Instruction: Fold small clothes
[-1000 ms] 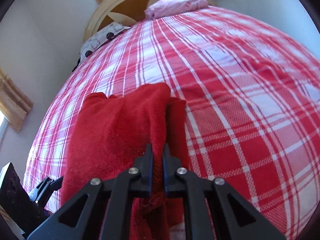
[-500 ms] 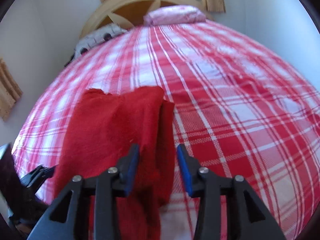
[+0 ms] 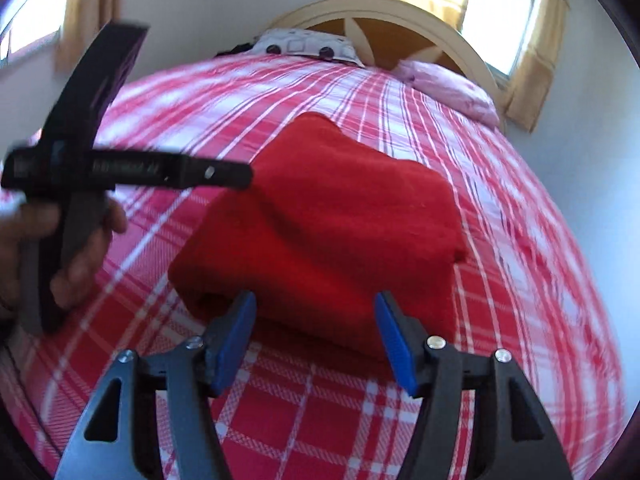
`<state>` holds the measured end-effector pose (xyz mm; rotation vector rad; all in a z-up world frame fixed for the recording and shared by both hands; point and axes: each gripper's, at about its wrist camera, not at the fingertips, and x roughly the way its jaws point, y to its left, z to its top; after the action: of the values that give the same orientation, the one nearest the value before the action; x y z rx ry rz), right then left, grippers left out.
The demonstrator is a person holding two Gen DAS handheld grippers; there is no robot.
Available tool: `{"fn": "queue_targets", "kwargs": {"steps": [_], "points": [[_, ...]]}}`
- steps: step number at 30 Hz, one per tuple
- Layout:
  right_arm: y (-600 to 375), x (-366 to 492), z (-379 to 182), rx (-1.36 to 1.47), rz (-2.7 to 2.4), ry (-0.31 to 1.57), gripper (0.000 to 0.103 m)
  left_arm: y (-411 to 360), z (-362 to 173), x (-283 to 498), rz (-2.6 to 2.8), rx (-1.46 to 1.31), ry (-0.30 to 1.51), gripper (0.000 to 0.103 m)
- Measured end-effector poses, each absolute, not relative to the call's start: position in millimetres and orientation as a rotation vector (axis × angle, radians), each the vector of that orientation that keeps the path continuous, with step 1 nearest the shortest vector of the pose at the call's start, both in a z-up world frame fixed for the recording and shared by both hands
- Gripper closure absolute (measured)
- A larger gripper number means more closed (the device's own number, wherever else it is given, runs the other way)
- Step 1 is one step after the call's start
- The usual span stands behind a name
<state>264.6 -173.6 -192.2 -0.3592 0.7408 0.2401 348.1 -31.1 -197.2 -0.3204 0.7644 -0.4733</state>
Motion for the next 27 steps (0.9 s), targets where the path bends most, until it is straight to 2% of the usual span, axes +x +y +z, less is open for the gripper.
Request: {"fn": "queue_targets", "kwargs": {"steps": [4,13,18,19,22,24,27], "points": [[-167.7,277.2,-206.4,-0.398,0.239,0.802,0.041,-30.4,-198.3,347.5,-0.469,-0.330,0.768,0.019],[-144.2,253.6,-197.1,-0.439,0.357,0.741,0.040,-15.3,-196.1,344.5,-0.362,-0.347,0.732,0.019],[-119.0,262.3,-216.8,-0.544,0.310,0.745,0.042,-2.5,-203.0,348.7,-0.339,-0.416,0.741,0.019],[-118.3,268.5,-220.8,-0.521,0.321,0.766,0.054,-4.2,-203.3,348.8,-0.340,-0.407,0.745,0.019],[-113.6,273.5,-226.2,-0.508,0.343,0.800,0.070,-7.7,-200.7,345.4,-0.352,-0.384,0.735,0.019],[-105.8,263.4,-227.5,-0.575,0.335,0.796,0.072,-8.6,-198.6,341.6,-0.361,-0.384,0.723,0.019],[-118.3,261.5,-224.1,-0.522,0.351,0.812,0.072,-12.7,-197.4,339.6,-0.365,-0.360,0.715,0.019]]}}
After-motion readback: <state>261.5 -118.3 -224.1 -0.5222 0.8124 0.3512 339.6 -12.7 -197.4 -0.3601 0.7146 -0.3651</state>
